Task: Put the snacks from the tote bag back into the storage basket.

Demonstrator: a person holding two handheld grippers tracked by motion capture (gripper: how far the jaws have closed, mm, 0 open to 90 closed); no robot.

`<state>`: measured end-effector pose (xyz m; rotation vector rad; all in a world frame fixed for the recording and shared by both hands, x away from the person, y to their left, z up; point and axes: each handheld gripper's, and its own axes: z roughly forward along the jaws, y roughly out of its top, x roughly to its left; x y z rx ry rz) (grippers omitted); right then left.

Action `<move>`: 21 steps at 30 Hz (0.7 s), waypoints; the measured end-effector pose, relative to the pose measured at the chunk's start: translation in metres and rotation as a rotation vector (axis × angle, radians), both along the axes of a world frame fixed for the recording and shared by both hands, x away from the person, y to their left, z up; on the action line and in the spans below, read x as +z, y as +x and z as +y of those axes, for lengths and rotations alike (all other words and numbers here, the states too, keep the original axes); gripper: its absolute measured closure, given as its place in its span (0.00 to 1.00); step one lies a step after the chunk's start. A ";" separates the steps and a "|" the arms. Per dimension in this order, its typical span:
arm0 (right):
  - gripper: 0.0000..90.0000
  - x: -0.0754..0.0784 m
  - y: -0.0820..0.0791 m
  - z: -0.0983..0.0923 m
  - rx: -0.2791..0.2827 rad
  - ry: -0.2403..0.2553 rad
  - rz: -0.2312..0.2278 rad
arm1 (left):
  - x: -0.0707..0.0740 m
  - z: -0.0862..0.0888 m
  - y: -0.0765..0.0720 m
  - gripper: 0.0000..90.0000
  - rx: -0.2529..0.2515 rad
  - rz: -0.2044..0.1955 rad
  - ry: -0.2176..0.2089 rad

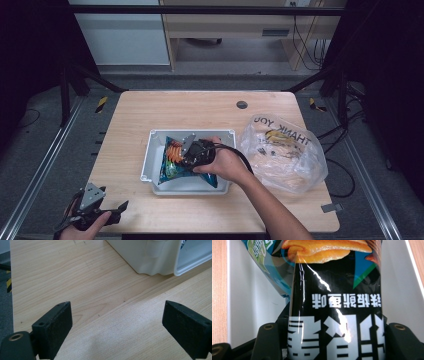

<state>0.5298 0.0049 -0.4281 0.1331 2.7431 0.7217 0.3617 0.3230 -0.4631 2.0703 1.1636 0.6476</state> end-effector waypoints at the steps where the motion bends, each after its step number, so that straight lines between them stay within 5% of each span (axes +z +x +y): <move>1: 0.45 0.000 0.000 0.000 0.001 0.001 -0.001 | 0.000 0.000 0.000 0.10 -0.001 0.001 0.002; 7: 0.44 0.001 0.000 0.001 -0.008 0.015 0.000 | 0.000 0.001 0.000 0.09 0.001 0.003 0.001; 10: 0.37 0.003 -0.001 0.003 -0.031 0.028 -0.001 | 0.000 0.004 0.002 0.09 -0.006 -0.024 0.016; 21: 0.20 0.013 -0.008 0.004 -0.062 0.036 -0.040 | 0.001 0.004 0.001 0.09 0.013 -0.017 0.009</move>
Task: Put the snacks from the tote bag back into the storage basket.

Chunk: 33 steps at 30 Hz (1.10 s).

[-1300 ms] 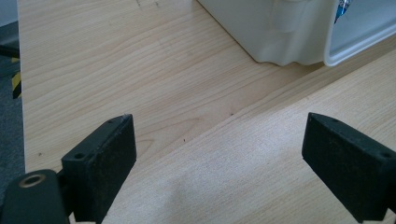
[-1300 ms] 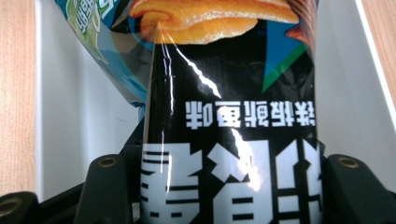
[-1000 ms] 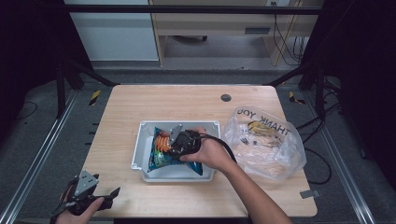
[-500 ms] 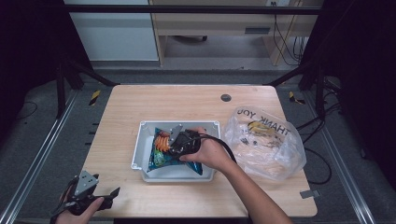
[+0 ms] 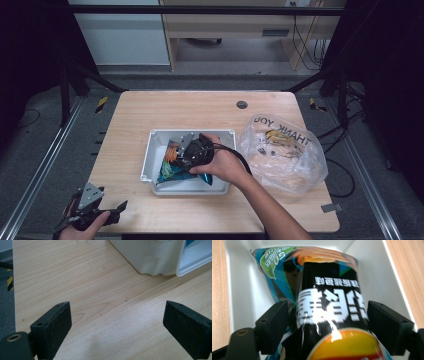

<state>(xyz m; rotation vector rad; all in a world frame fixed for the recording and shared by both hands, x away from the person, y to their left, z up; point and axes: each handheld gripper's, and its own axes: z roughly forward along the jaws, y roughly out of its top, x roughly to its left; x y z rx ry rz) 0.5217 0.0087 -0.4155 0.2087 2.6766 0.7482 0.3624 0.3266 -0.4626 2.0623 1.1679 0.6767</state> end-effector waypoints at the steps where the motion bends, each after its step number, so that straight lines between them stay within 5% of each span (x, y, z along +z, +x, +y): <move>1: 0.20 0.000 0.000 0.000 0.000 0.000 0.000 | 0.000 0.000 0.000 0.09 0.000 0.001 0.000; 11: 0.15 0.013 -0.002 -0.014 -0.055 0.029 -0.015 | 0.000 0.000 0.000 0.08 0.000 0.007 0.000; 20: 0.14 0.024 -0.006 -0.020 -0.103 0.117 0.042 | 0.000 -0.001 0.001 0.09 -0.005 0.012 -0.007; 33: 0.09 0.039 -0.012 -0.024 -0.157 0.171 0.033 | 0.000 -0.001 0.000 0.08 -0.015 0.002 -0.022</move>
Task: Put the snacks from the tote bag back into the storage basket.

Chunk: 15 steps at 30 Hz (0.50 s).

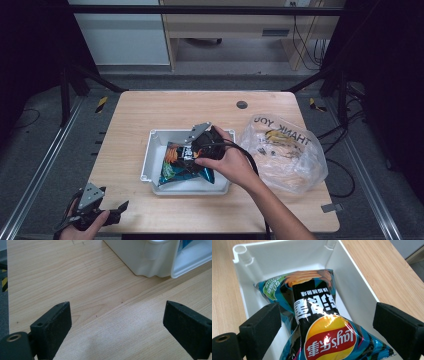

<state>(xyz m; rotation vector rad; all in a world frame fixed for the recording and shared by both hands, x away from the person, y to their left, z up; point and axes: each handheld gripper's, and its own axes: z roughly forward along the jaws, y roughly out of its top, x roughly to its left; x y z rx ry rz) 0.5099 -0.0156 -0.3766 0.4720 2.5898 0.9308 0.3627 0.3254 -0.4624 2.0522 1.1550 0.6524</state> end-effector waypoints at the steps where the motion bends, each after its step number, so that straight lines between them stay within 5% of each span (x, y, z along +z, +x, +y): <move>1: 0.09 0.001 -0.001 0.000 -0.005 0.010 0.004 | 0.000 0.000 0.000 0.08 0.000 0.001 -0.001; 12: 0.09 0.007 -0.009 -0.007 -0.040 0.047 -0.007 | 0.000 0.000 0.000 0.07 -0.003 0.005 -0.011; 15: 0.09 0.009 -0.012 -0.008 -0.044 0.044 0.021 | 0.000 0.001 0.000 0.06 0.002 0.001 -0.016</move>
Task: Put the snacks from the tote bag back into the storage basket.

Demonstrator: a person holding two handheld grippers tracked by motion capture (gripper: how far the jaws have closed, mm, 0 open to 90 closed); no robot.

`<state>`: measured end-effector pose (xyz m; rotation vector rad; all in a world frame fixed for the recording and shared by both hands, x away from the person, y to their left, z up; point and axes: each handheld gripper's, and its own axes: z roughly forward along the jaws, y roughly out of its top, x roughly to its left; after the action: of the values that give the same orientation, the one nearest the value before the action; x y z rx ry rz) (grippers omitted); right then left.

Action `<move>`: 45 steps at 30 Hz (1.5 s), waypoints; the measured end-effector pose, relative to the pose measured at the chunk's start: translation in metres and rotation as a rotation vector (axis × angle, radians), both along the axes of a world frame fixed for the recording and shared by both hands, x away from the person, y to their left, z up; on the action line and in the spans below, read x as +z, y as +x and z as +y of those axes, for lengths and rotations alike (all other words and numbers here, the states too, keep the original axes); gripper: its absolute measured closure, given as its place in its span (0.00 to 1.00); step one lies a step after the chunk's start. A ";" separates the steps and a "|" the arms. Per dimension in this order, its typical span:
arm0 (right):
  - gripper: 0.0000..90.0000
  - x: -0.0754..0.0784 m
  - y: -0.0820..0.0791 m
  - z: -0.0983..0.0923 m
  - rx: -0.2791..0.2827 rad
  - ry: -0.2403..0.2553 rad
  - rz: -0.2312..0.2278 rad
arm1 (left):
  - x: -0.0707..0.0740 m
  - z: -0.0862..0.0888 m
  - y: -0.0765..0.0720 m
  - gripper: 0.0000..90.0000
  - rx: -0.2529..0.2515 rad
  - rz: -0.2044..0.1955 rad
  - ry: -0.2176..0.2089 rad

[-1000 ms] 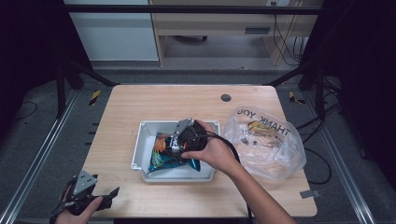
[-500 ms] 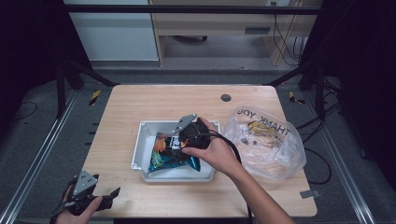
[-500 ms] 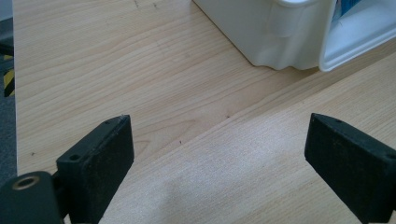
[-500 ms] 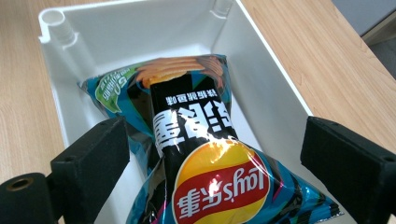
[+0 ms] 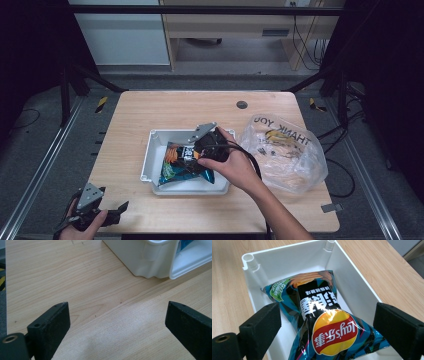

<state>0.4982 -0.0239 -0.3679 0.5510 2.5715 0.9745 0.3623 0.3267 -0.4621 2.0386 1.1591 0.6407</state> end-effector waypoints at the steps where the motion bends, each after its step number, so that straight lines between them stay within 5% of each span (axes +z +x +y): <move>1: 0.09 0.001 -0.001 0.000 -0.002 0.002 -0.007 | 0.000 0.000 0.000 0.06 0.000 0.000 -0.001; 14: 0.07 0.018 -0.017 -0.013 -0.051 0.089 -0.067 | 0.002 0.002 -0.001 0.04 0.012 -0.027 -0.025; 20: 0.07 0.022 -0.021 -0.023 -0.077 0.092 -0.066 | 0.001 0.000 -0.001 0.04 0.011 -0.024 -0.022; 36: 0.06 0.036 -0.035 -0.050 -0.167 0.219 -0.133 | 0.001 0.001 -0.002 0.04 0.008 -0.023 -0.013; 45: 0.08 0.032 -0.042 -0.065 -0.210 0.205 -0.154 | 0.001 0.000 -0.002 0.04 0.014 -0.024 -0.012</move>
<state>0.4567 -0.0886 -0.3354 0.7519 2.2410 1.1632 0.3605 0.3265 -0.4613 2.0090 1.1610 0.6619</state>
